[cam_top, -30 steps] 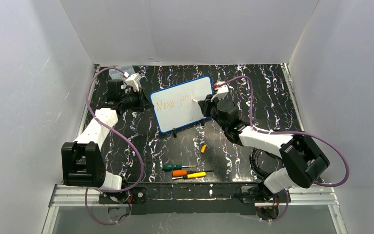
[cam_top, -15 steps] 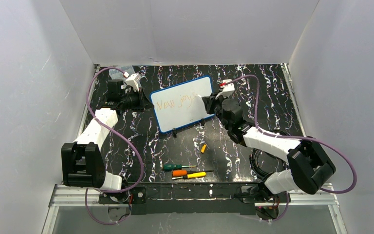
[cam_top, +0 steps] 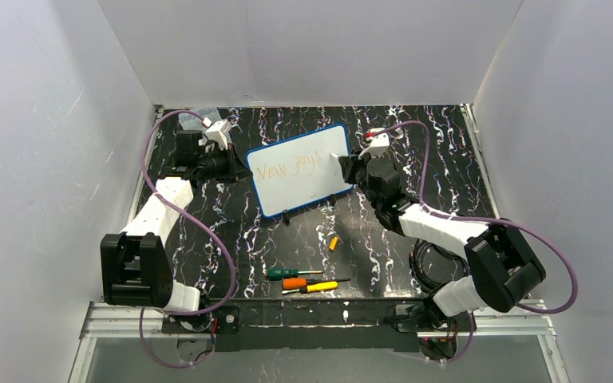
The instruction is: Write a sentence on the whiteboard
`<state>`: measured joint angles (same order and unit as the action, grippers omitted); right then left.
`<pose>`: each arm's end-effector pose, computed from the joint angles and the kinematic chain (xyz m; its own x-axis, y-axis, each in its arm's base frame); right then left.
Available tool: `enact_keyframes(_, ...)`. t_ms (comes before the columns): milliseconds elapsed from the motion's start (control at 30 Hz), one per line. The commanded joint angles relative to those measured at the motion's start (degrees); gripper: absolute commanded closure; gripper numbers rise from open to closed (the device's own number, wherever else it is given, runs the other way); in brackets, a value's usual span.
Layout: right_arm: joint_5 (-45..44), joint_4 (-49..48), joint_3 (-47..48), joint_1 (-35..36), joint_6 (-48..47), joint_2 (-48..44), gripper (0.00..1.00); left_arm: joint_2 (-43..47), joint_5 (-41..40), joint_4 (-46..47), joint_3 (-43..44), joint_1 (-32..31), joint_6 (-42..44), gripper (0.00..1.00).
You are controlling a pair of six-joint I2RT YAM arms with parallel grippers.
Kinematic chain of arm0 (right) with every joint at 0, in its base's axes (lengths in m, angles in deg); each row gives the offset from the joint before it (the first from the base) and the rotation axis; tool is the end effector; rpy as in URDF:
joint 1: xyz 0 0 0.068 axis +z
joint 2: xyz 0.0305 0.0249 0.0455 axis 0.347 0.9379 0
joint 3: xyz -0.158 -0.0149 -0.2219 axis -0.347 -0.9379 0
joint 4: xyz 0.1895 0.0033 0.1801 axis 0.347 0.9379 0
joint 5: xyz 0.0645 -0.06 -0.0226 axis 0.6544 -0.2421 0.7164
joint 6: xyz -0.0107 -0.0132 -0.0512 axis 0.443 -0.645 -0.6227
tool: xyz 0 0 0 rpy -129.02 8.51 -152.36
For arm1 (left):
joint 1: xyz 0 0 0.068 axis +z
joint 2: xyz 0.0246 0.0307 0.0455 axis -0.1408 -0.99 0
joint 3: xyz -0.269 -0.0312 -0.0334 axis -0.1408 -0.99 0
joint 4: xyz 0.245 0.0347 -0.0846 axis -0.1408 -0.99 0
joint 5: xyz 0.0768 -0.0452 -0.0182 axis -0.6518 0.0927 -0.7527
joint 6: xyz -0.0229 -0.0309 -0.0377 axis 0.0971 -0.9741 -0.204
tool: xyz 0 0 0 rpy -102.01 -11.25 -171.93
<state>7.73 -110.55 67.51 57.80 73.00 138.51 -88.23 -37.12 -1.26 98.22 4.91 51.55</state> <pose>0.2571 0.1827 0.2574 -0.1578 0.2396 -0.9579 -0.2820 0.9188 0.2763 0.3128 -0.0377 0.2769 -0.6204 -0.1111 -0.7764 0.4236 0.7856 -0.4509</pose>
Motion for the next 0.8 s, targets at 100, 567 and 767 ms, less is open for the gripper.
enact_keyframes(100, -0.7, -4.4, 2.7, -0.7, -0.9, 1.9, 0.99, 2.3, 0.3, -0.2, 0.1, -0.1, 0.8, 1.0)
enact_keyframes(567, -4.0, -3.8, 2.2, -1.9, -1.4, 2.0, 0.99, 2.4, 0.1, -0.4, 0.1, -0.1, 0.8, 1.0)
enact_keyframes(767, -2.3, -4.6, 1.5, -1.9, -1.8, -0.3, 0.99, 2.5, -0.1, -0.4, 0.1, -0.1, 0.9, 1.0)
